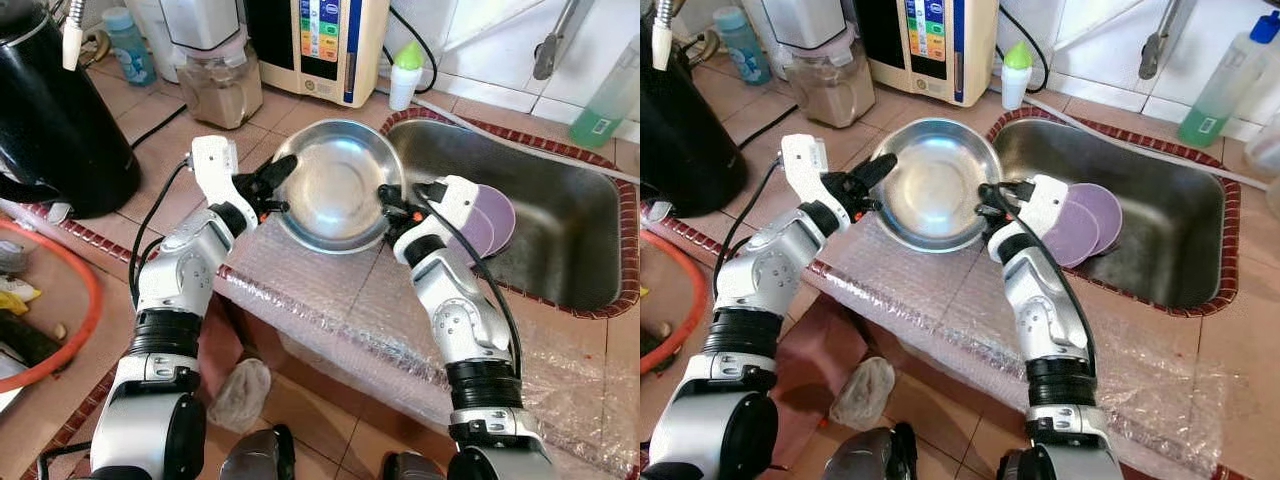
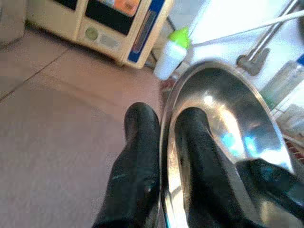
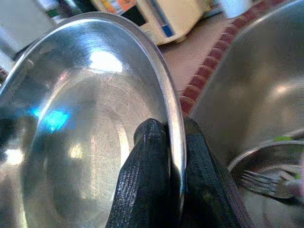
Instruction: Kitchen organization
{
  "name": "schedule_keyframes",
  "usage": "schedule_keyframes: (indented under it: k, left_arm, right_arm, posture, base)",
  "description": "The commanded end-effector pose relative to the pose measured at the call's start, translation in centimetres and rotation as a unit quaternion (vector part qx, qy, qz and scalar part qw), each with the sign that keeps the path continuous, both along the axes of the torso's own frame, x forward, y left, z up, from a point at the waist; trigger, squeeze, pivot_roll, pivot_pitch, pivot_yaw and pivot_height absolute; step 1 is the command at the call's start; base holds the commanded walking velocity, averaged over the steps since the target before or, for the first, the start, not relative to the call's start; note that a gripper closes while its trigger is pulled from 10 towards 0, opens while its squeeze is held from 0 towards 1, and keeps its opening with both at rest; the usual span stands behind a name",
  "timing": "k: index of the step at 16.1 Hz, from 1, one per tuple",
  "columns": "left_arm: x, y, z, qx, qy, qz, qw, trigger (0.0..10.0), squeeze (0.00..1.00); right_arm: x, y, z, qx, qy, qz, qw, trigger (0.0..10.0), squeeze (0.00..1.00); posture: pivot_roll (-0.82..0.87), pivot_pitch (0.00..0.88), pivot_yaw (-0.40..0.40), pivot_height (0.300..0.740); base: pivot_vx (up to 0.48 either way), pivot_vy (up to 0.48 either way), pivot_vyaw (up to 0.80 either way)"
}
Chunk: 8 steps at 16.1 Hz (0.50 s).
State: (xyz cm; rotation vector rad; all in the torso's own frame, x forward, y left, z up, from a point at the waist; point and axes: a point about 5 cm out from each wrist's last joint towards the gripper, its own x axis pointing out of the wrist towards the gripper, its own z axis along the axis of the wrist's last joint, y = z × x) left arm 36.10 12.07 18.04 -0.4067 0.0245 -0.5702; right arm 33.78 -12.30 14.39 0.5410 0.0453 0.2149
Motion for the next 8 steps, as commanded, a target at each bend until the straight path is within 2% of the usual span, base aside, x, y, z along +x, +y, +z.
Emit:
schedule_keyframes:
  k: [1, 2, 4, 6, 7, 8]
  left_arm:
    - [-0.2, -0.4, 1.0, 0.002, -0.023, -0.020, 1.000, 10.0, 1.00]
    - [-0.2, -0.5, 1.0, 0.002, -0.023, -0.021, 1.000, 10.0, 1.00]
    - [-0.7, -0.7, 1.1, 0.062, -0.044, -0.043, 0.996, 10.0, 1.00]
    - [-1.0, -0.9, 1.0, 0.085, -0.050, -0.055, 0.994, 10.0, 1.00]
    - [-1.2, -0.9, 0.8, 0.101, -0.054, -0.059, 0.992, 10.0, 1.00]
    - [-1.7, -1.1, 0.5, 0.131, -0.059, -0.075, 0.987, 10.0, 1.00]
  right_arm:
    - [0.2, -0.9, -0.5, -0.001, 0.018, -0.023, 1.000, 0.0, 0.00]
    - [0.2, -0.9, -0.5, -0.001, 0.018, -0.024, 1.000, 0.0, 0.00]
    - [0.6, -1.7, 0.3, 0.009, -0.005, -0.064, 0.998, 0.0, 0.00]
    - [0.7, -2.0, 0.6, 0.012, -0.012, -0.082, 0.997, 0.0, 0.00]
    - [0.8, -2.6, 1.0, 0.014, -0.022, -0.104, 0.994, 0.0, 0.00]
    - [0.9, -3.8, 1.5, 0.009, -0.036, -0.151, 0.988, 0.0, 0.00]
  posture:
    - [-0.03, 0.075, 0.065, 0.740]
    - [-0.03, 0.075, 0.065, 0.740]
    - [-0.02, 0.074, 0.064, 0.740]
    - [-0.02, 0.074, 0.064, 0.740]
    - [-0.01, 0.071, 0.062, 0.740]
    - [-0.01, 0.070, 0.060, 0.740]
  base:
    - [0.000, 0.000, 0.00]
    - [0.000, 0.000, 0.00]
    - [0.000, 0.000, 0.00]
    - [0.000, 0.000, 0.00]
    - [0.000, 0.000, 0.00]
    - [0.000, 0.000, 0.00]
